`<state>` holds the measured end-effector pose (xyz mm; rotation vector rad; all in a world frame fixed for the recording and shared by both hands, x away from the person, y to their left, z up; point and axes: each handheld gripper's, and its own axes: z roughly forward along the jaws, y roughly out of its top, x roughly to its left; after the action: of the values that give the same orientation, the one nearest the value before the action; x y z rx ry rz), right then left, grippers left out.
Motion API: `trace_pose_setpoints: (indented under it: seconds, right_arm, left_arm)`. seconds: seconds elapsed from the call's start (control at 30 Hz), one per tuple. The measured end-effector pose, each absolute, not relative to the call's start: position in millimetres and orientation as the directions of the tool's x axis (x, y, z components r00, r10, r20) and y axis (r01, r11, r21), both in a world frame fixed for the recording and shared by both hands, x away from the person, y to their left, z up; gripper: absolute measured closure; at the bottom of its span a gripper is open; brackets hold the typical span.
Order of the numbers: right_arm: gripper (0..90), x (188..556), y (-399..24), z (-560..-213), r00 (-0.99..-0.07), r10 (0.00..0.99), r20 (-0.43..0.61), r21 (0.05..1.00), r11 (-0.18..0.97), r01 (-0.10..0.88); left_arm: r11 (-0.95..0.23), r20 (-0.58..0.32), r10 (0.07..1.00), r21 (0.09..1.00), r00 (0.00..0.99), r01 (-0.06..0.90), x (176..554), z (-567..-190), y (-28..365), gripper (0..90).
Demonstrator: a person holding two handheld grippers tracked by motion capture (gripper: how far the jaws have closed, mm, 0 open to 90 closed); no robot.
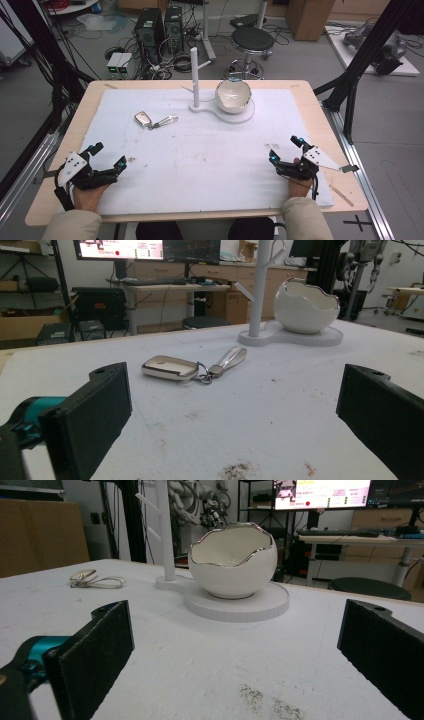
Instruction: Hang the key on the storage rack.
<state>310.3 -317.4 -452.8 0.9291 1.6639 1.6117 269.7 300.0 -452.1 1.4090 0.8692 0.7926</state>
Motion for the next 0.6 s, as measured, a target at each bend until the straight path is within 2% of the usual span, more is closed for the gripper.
trace_pose_setpoints:
  seconds: [0.6]
  right_arm:
    - [0.6,310.3,-317.3,-452.7,-0.549,0.835,0.03,0.998,0.003,0.059]
  left_arm:
    - [0.026,-0.044,0.878,0.999,0.477,0.044,270.7,-450.4,302.4,1.7]
